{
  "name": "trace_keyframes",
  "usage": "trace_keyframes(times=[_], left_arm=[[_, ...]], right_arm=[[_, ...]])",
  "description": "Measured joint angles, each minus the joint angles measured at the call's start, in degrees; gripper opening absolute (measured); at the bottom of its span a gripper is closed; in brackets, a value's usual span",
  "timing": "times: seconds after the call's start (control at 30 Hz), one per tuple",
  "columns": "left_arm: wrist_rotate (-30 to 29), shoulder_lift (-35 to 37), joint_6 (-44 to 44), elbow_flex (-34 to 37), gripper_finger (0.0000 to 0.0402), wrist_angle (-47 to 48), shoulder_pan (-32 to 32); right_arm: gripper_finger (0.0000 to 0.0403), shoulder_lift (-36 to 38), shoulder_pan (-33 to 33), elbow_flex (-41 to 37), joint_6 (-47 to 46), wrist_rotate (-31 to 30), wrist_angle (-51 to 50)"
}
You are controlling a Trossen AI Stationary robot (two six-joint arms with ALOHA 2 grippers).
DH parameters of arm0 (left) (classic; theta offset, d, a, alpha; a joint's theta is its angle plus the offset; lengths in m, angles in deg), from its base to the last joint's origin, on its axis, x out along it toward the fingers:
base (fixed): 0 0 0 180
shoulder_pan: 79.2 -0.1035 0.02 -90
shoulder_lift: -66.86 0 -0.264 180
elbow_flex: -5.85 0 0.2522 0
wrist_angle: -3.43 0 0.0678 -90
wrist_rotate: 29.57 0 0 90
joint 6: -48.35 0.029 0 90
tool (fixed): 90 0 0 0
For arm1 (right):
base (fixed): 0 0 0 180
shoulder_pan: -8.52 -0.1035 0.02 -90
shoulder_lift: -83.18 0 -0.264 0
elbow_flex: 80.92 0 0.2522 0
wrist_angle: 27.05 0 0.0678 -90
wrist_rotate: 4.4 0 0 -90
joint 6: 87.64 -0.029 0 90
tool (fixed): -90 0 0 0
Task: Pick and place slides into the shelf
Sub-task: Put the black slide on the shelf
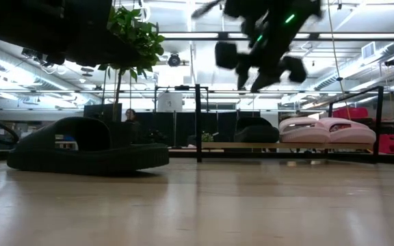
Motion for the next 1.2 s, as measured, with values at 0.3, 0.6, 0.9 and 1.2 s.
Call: trace_keyframes(times=[0.3, 0.6, 0.9, 1.2], left_arm=[[5.22, 0.00, -2.88, 0.00, 0.0012, 3.18, -1.16], [22.22, 0.19, -2.76, 0.01, 0.0016, 5.18, -2.72], [27.45, 14.38, -15.79, 0.00, 0.0039, 26.07, -1.19], [37.14, 31.76, -32.21, -0.02, 0.0019, 50.34, -0.78]], right_arm=[[0.0153, 1.12, -22.27, 0.02, -1.16, -4.42, -1.95], [0.0154, -1.90, -31.51, 0.00, -1.50, -5.68, -1.08], [0.0153, -2.86, -31.23, -0.71, 1.44, -5.52, -1.09], [0.0153, -2.86, -31.28, -7.43, 2.78, -4.72, 3.58]])
